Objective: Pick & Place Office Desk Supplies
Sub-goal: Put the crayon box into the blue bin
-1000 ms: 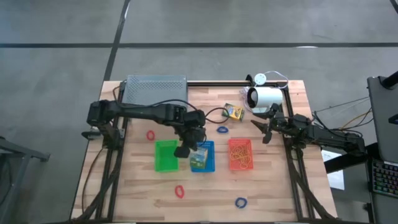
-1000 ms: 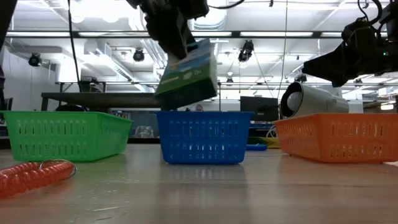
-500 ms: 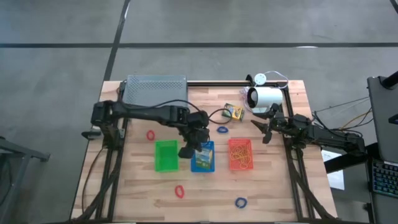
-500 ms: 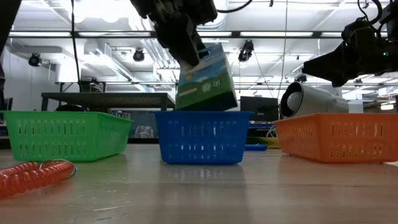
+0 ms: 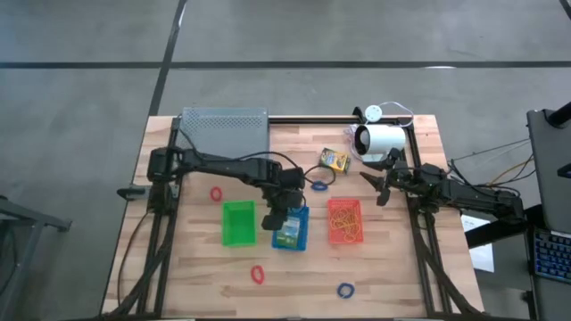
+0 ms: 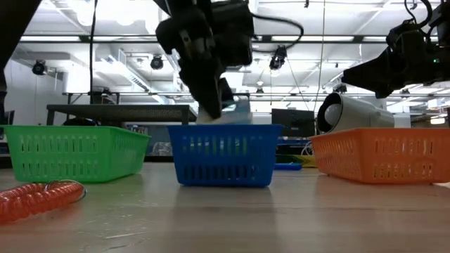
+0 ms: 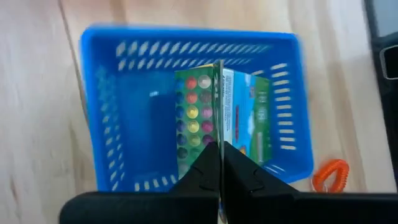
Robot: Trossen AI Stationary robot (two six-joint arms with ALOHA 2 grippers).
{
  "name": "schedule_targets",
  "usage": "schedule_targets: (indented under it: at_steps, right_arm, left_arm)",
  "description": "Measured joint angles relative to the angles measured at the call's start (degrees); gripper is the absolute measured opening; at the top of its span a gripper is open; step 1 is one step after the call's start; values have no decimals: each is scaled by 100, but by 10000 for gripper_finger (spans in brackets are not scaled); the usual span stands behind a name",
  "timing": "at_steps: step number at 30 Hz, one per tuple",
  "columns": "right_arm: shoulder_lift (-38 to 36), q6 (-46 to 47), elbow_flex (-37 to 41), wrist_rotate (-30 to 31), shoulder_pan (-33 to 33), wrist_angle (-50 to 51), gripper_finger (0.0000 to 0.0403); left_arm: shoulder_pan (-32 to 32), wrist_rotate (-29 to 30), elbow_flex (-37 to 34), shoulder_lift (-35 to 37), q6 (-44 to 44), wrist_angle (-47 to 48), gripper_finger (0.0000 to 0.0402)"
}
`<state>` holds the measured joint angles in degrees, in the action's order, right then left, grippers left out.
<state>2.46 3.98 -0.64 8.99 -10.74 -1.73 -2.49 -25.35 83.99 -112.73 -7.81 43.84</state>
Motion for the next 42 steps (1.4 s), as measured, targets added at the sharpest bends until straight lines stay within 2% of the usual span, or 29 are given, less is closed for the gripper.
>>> schedule_targets:
  at_steps: [9,28,33,42]
  right_arm:
    - [4,-2,-1,2,-1,-6,173]
    - [31,-3,-1,2,-2,-2,173]
    - [31,-7,-1,2,-2,-2,173]
    - [31,-6,-1,2,0,-1,173]
  left_arm:
    - [-40,161,0,-100,340,58,13]
    - [-49,175,0,-174,224,7,133]
    - [-49,175,2,-118,166,-86,138]
    - [-51,186,4,525,-38,-459,138]
